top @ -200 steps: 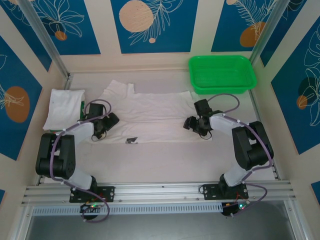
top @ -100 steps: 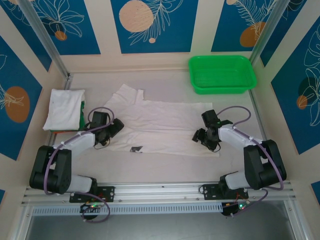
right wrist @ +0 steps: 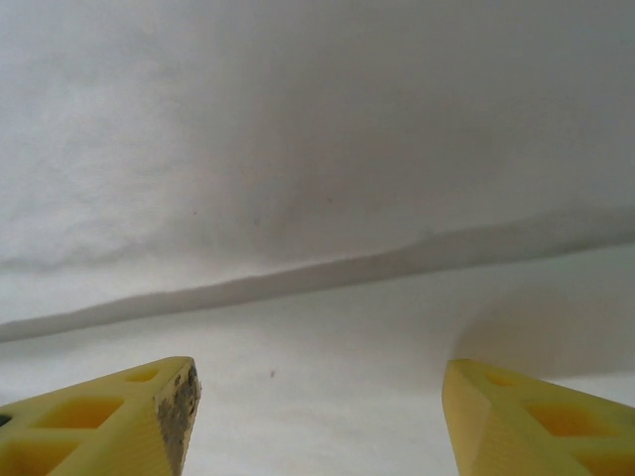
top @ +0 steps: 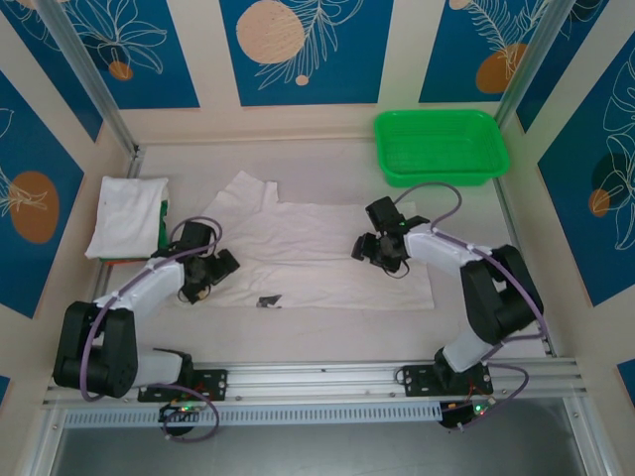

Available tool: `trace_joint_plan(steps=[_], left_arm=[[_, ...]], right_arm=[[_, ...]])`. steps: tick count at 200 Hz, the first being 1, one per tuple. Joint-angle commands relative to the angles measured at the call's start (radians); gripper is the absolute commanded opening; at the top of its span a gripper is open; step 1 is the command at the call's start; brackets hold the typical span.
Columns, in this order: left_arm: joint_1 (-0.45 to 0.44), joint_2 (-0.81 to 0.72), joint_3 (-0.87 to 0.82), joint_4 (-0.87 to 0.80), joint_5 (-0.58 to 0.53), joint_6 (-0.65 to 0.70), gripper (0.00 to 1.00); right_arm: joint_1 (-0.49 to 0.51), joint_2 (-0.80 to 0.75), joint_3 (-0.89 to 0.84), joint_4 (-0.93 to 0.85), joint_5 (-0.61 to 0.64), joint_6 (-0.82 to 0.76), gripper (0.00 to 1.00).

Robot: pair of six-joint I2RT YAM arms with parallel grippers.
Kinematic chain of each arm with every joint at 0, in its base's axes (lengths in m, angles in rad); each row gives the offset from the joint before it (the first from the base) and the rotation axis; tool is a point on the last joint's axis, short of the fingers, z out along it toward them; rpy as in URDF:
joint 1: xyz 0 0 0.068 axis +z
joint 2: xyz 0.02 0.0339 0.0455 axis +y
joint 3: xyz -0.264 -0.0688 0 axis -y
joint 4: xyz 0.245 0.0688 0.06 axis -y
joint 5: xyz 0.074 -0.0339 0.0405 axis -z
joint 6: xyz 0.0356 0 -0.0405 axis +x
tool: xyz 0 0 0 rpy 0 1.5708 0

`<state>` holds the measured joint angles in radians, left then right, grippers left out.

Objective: Fold and stack the t-shirts

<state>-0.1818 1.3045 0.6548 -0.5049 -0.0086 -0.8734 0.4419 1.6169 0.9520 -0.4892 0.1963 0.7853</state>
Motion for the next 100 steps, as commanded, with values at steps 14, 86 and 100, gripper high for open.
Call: trace_joint_plan(steps=[14, 86, 100], left_arm=[[0.092, -0.018, -0.078, -0.091, -0.041, -0.005, 0.99], [0.225, -0.161, -0.108, -0.138, -0.022, -0.011, 0.98], [0.225, -0.175, -0.091, -0.162, -0.014, 0.011, 0.98]], right_arm=[[-0.034, 0.045, 0.040, -0.066, 0.008, -0.054, 0.67], [-0.147, 0.085, 0.026, -0.109, -0.008, -0.113, 0.67], [-0.151, 0.089, 0.024, -0.119, -0.006, -0.115, 0.68]])
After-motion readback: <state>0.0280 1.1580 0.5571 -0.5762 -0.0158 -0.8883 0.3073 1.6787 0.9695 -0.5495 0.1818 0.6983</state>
